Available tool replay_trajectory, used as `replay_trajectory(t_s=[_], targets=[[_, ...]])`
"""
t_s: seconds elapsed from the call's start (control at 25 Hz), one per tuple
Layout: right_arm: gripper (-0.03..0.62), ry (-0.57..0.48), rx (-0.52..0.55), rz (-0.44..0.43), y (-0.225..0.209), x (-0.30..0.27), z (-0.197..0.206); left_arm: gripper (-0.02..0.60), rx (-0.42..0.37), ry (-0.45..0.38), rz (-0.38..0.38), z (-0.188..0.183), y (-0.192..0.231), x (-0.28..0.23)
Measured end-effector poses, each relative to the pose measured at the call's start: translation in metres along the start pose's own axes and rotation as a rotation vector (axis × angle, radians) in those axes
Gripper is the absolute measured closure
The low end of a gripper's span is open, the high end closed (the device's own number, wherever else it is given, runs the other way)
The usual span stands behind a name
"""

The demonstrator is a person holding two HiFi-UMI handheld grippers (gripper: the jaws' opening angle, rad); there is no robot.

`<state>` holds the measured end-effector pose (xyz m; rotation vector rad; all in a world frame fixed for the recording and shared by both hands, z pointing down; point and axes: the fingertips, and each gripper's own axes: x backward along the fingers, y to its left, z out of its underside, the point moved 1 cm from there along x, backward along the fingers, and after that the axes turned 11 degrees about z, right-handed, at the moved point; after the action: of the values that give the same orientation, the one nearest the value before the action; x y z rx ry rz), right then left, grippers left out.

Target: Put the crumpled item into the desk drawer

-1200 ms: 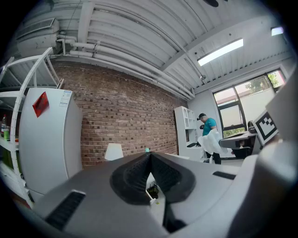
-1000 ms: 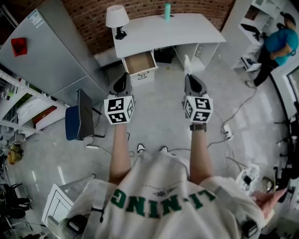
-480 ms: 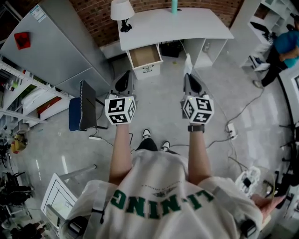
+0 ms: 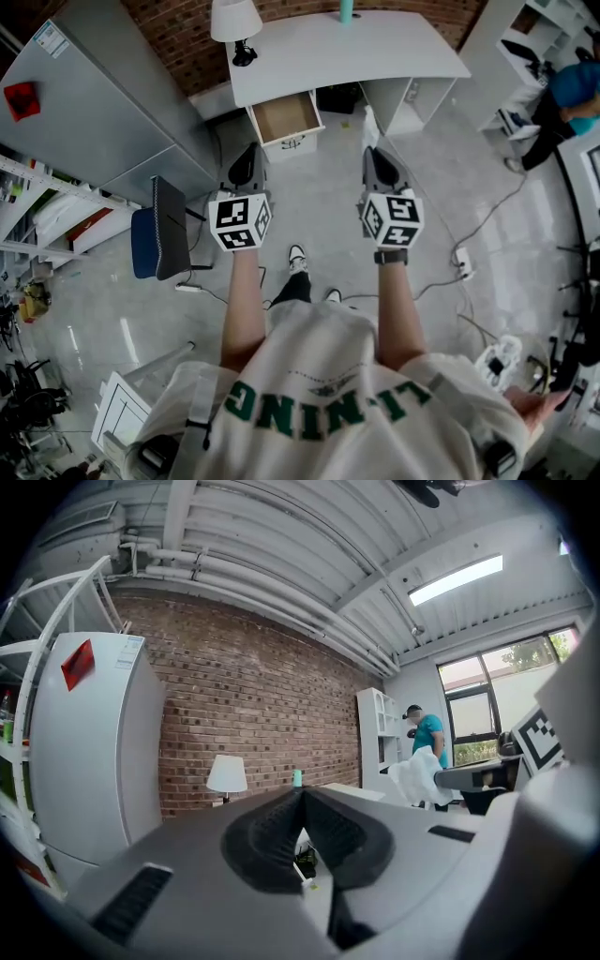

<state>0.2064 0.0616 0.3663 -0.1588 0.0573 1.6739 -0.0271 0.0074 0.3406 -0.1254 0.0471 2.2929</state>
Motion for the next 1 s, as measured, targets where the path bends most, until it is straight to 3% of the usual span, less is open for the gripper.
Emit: replay_trajectory(t_s=[0.4,0.6,1.0], targets=[[0.589,0.029,0.032,-0.001,0.026,-0.106,-0.010,0.583,-0.026,0.002,0.038,-0.007,0.072,-0.078],[0.589,0.050,0.023,-0.041,0.064,-0.144,-0.004,0.583,0.009,0.038,0.058,0.008,0.118,-0.096],[0.589,0.138,0.056,-0.082,0.096,-0.189,0.032,0.583,0.022,0.066,0.099,0.031,0.147,-0.124]])
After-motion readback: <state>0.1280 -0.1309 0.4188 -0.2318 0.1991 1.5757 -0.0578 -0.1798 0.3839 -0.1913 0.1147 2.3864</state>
